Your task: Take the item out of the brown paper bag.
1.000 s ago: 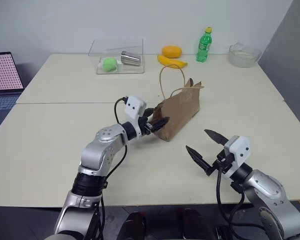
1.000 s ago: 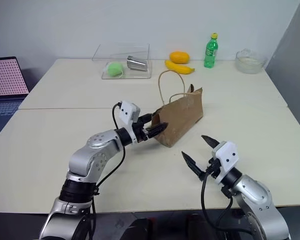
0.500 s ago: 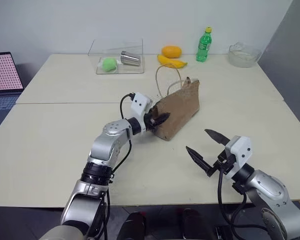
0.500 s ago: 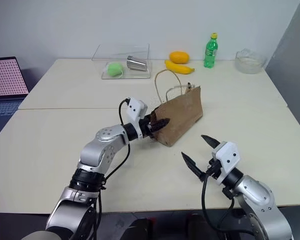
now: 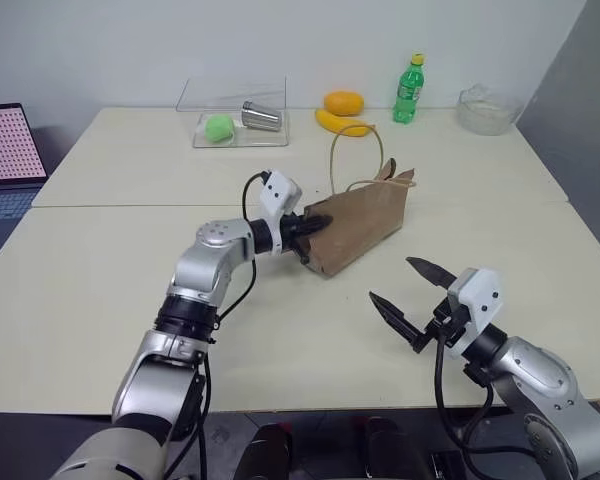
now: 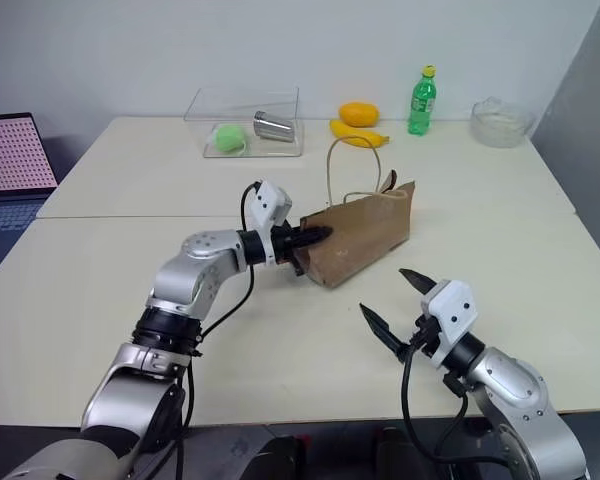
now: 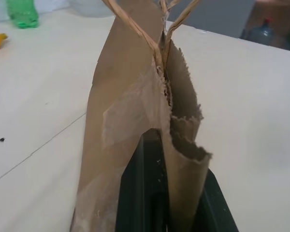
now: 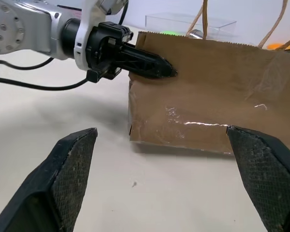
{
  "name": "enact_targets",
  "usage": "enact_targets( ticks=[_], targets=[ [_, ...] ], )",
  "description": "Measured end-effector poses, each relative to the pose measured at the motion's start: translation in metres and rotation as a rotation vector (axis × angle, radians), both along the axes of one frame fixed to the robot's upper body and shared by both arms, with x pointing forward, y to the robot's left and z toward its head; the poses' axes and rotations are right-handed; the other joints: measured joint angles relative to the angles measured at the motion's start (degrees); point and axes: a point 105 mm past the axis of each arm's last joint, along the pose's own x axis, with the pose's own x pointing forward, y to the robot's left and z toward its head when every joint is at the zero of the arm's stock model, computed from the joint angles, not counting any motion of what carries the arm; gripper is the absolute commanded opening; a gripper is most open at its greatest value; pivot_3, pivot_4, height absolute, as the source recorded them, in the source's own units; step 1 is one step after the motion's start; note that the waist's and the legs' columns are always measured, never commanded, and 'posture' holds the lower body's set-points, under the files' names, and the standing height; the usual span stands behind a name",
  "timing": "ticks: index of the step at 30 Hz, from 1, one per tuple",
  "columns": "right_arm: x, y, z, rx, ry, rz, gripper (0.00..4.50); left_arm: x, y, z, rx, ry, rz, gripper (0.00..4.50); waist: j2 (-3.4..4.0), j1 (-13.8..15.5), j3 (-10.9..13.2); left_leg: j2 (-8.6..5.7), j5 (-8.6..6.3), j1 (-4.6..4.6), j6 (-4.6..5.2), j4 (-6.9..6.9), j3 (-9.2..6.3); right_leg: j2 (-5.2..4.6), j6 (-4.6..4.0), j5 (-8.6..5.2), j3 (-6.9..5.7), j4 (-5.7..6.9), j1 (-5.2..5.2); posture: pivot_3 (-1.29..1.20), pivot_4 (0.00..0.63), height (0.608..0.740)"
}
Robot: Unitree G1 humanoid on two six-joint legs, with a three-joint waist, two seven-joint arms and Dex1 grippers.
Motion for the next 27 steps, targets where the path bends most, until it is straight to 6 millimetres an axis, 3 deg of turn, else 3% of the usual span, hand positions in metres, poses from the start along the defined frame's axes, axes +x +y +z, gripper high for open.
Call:
enact_targets(
  ticks=[7,14,24,27],
  targets=[
    [-0.003,0.005,-0.003,-0.016,0.042,0.045,4.5,0.018,0.009,0.012,0.063,-0.073,-0.083,0.02,-0.05,-0.08,0.03,-0.02,-0.01,-0.09,0.02,-0.02,-0.01,0.0,0.0,0.0,-0.01,-0.03,-0.07,0.0,0.15,0.74],
    [0.0,0.012,-0.001,-0.02,0.04,0.059,4.5,0.032,0.013,0.017,0.126,-0.157,-0.034,0.02,-0.09,-0.12,0.05,-0.02,0.0,-0.08,0.02,0.02,-0.02,0.0,0.02,0.0,-0.01,0.03,-0.07,0.0,0.15,0.74],
    [0.001,0.018,0.0,-0.026,0.039,0.068,4.5,0.035,0.017,0.009,0.15,-0.178,-0.005,0.02,-0.1,-0.18,0.06,-0.06,0.0,-0.09,0.02,0.13,-0.05,-0.01,0.03,0.0,-0.01,0.25,-0.09,0.0,0.15,0.74],
    [0.003,0.019,0.002,-0.028,0.031,0.072,4.5,0.034,0.016,0.009,0.158,-0.182,-0.01,0.58,-0.1,-0.18,0.06,-0.07,0.0,-0.08,0.02,0.18,-0.06,-0.01,0.03,0.0,-0.01,0.38,-0.11,0.0,0.15,0.74]
  ],
)
